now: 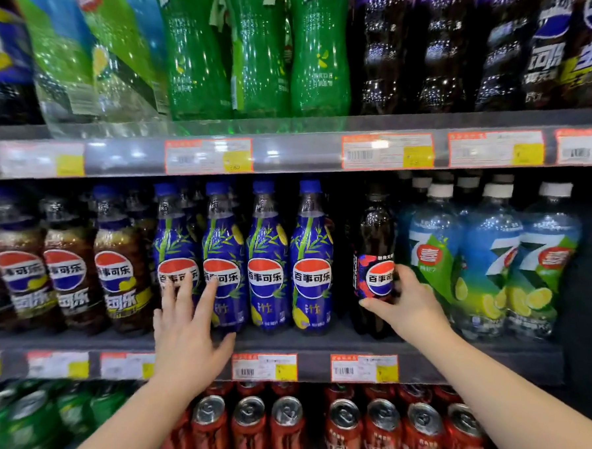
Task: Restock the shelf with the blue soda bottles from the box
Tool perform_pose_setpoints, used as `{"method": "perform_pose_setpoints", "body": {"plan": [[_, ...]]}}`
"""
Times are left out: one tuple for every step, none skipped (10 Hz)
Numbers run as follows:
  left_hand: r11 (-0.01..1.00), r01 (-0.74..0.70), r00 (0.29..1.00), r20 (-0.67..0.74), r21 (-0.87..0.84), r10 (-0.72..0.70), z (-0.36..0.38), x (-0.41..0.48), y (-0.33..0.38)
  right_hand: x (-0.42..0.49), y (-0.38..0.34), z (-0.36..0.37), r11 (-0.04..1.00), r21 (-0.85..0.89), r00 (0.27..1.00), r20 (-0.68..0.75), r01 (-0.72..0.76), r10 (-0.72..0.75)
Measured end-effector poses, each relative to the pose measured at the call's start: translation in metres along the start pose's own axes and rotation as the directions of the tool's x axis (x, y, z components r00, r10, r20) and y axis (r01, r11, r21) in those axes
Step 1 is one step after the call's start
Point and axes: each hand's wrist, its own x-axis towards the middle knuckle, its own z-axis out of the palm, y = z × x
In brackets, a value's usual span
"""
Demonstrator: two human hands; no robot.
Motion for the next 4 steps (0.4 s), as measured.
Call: {"method": "perform_pose_setpoints", "body": {"plan": [[0.999,0.028,0.999,0.020,0.034,-0.028,-0.007,-0.001,0.004,0.004,0.003,-0.002,0.999,0.035,1.000,0.017,0.016,-0.017],[0.997,0.050,0.996,0.077,0.057,-0.054,-0.013,-0.004,0.007,-0.003,0.007,-0.002,0.994,0.078,0.995,0.062,0.074,-0.079],[0.995,0.040,0.986,0.154,0.096,-0.055,-0.024,-0.006,0.007,-0.020,0.005,-0.018,0.987,0.111,0.992,0.024,0.119,-0.122],[0.995,0.006,0.985,0.173,0.104,-0.024,-0.030,-0.017,0.003,-0.080,0.028,-0.020,0.980,0.097,0.981,-0.103,0.175,-0.165]]}}
